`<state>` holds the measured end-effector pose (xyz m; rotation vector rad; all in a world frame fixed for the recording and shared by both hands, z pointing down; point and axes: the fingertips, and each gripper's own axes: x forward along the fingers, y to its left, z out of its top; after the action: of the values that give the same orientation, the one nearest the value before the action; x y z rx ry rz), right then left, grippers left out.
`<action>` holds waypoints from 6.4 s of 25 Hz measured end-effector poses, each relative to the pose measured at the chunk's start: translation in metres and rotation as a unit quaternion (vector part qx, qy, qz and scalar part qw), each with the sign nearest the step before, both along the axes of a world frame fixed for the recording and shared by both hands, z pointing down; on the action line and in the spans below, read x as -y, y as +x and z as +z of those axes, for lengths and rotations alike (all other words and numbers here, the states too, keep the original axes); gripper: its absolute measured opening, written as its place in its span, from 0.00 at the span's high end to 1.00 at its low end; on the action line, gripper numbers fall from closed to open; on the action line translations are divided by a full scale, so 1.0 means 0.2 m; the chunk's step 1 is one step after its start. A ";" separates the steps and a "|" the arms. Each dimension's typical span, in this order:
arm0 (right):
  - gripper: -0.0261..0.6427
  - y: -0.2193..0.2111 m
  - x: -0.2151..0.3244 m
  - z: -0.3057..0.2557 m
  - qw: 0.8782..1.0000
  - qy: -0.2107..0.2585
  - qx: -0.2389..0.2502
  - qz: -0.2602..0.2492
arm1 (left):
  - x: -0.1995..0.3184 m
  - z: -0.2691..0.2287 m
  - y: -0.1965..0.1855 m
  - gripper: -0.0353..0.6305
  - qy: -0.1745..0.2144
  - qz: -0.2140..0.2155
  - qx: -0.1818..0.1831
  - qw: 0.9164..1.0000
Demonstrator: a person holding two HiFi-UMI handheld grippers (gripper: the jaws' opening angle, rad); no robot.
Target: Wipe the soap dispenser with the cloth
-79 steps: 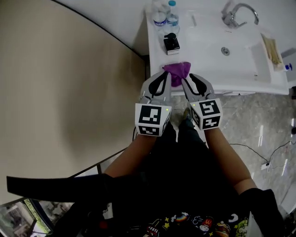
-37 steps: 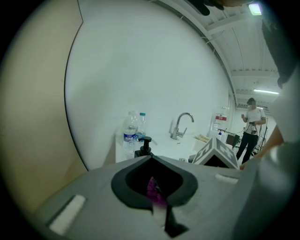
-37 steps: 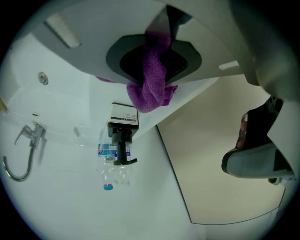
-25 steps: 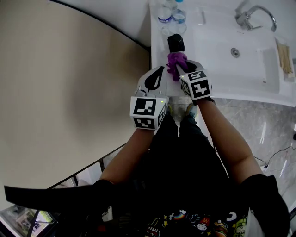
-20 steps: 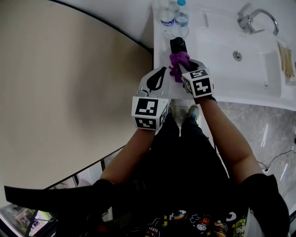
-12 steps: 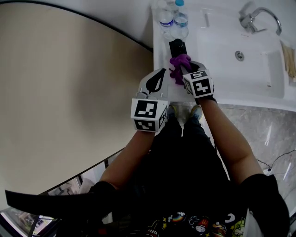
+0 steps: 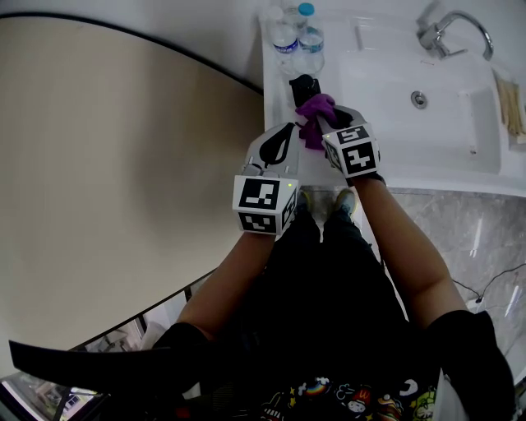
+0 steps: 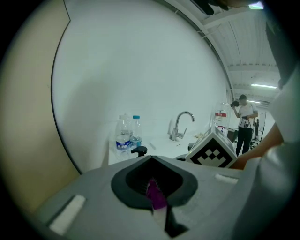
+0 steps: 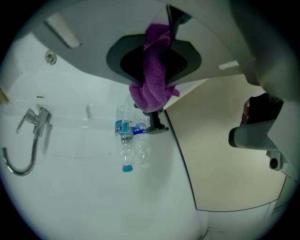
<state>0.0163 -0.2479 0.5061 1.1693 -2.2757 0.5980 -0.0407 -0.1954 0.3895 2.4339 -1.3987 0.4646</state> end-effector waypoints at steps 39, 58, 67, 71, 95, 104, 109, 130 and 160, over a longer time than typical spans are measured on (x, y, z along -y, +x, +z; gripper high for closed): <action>0.83 -0.35 0.06 -0.25 0.997 0.041 0.032 -0.063 | 0.05 -0.03 -0.22 0.95 0.006 -0.022 -0.006 1.000; 0.83 -0.11 -0.09 0.00 0.999 -0.019 0.023 -0.022 | 0.04 0.04 -0.22 0.95 -0.011 -0.005 0.002 1.000; 0.82 0.14 0.09 -0.12 0.999 0.011 0.031 0.006 | 0.02 0.01 -0.08 0.95 -0.012 -0.009 0.012 1.000; 0.82 0.15 0.22 -0.23 0.998 0.037 0.051 0.002 | 0.01 -0.01 -0.04 0.95 -0.012 -0.023 0.026 0.999; 0.83 0.12 -0.05 0.09 0.995 -0.024 0.043 -0.085 | -0.07 0.04 0.06 0.95 -0.030 -0.064 0.057 0.996; 0.82 -0.16 -0.16 0.02 0.995 -0.017 0.040 -0.094 | -0.06 0.04 -0.09 0.95 -0.025 -0.037 0.037 0.998; 0.82 -0.36 -0.11 -0.03 0.997 -0.002 0.044 -0.071 | -0.05 0.06 -0.26 0.95 -0.028 -0.024 0.030 0.999; 0.82 -0.30 -0.02 0.01 0.995 -0.007 0.014 0.101 | 0.17 0.16 -0.53 0.95 -0.032 0.023 -0.007 0.999; 0.82 -0.18 -0.47 -0.07 1.000 0.005 -0.023 -0.017 | 0.13 0.06 -0.35 0.95 -0.012 0.012 -0.007 1.000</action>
<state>-0.0206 -0.1531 0.4929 1.1353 -2.2574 0.5417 -0.1098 -0.2208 0.4022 2.4331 -1.3512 0.4674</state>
